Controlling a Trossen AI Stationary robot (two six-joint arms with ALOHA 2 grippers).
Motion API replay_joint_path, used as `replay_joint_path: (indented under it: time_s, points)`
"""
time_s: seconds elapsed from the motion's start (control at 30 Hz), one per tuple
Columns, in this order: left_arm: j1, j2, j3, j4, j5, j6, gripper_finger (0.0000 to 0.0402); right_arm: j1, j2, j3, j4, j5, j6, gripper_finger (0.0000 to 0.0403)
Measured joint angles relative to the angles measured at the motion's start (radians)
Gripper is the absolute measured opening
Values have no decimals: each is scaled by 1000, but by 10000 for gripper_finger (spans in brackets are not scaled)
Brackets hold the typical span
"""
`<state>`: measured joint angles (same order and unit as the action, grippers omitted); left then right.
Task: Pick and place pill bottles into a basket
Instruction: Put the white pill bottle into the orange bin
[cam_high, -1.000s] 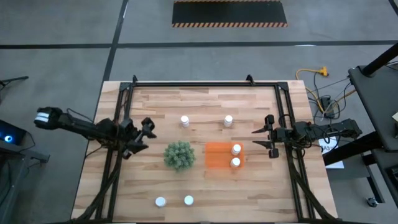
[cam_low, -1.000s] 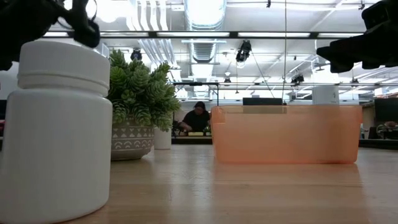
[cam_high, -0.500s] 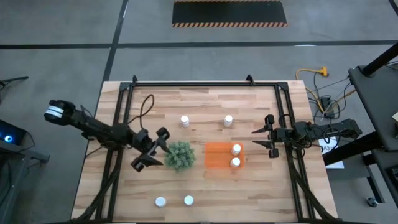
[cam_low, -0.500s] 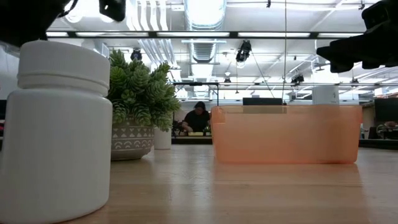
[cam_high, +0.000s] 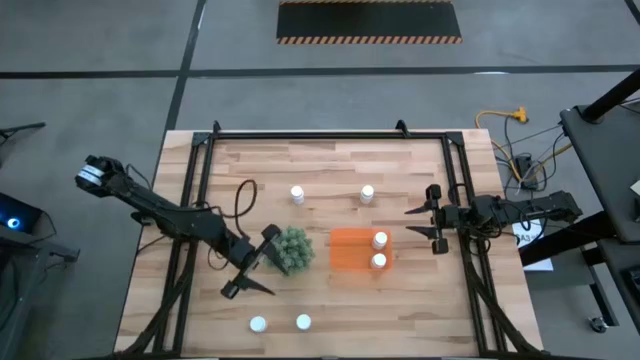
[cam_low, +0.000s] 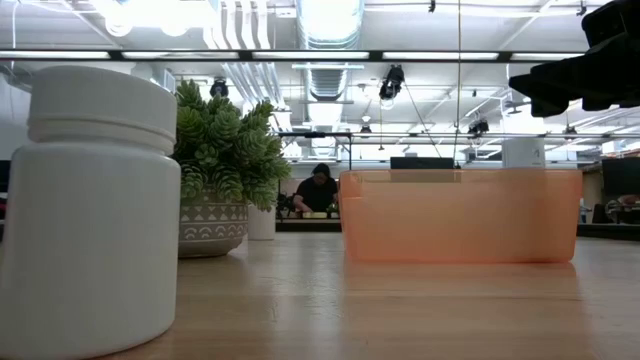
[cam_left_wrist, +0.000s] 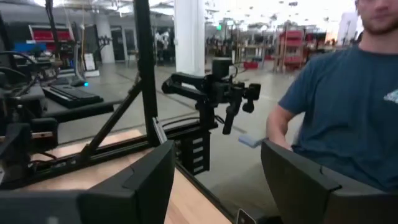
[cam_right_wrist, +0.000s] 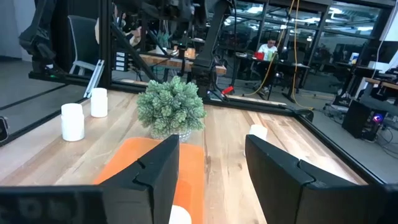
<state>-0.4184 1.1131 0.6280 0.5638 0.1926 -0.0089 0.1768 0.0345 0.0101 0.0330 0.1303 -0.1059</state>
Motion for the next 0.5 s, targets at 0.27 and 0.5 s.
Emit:
replay_joint_path:
  time_s: [0.27, 0.5]
  points:
    - [-154, 5, 85, -143, -157, 105, 221, 0, 0, 0, 0, 0, 0, 172]
    - [-258, 4, 113, -215, -230, 122, 221, 0, 0, 0, 0, 0, -2, 171]
